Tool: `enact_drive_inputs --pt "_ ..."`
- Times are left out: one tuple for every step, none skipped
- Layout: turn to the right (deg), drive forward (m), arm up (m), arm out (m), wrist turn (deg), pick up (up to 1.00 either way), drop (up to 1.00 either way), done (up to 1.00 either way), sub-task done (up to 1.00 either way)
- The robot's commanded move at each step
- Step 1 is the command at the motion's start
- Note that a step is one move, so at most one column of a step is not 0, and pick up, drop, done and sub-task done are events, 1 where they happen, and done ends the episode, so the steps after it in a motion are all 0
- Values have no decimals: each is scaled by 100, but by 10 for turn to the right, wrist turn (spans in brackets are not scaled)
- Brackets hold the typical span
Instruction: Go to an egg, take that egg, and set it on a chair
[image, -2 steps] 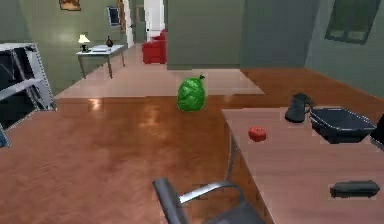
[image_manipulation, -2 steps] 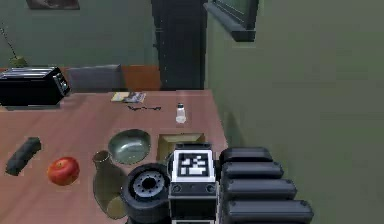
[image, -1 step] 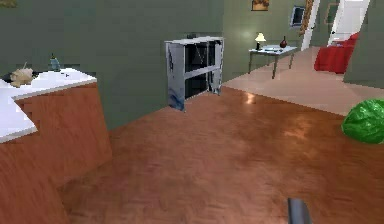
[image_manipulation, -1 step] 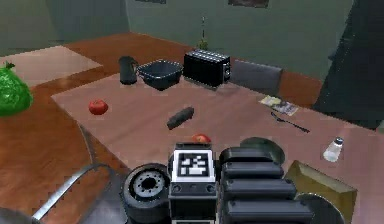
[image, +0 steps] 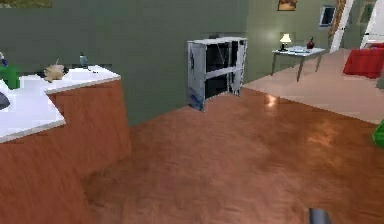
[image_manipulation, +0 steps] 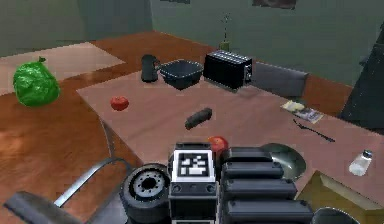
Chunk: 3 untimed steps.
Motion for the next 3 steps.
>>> enact_drive_inputs --pt "0 30 0 0 0 0 0 0 0" --pt "210 0 0 0 0 0 0 0 0" --pt "0 35 0 0 0 0 0 0 0"
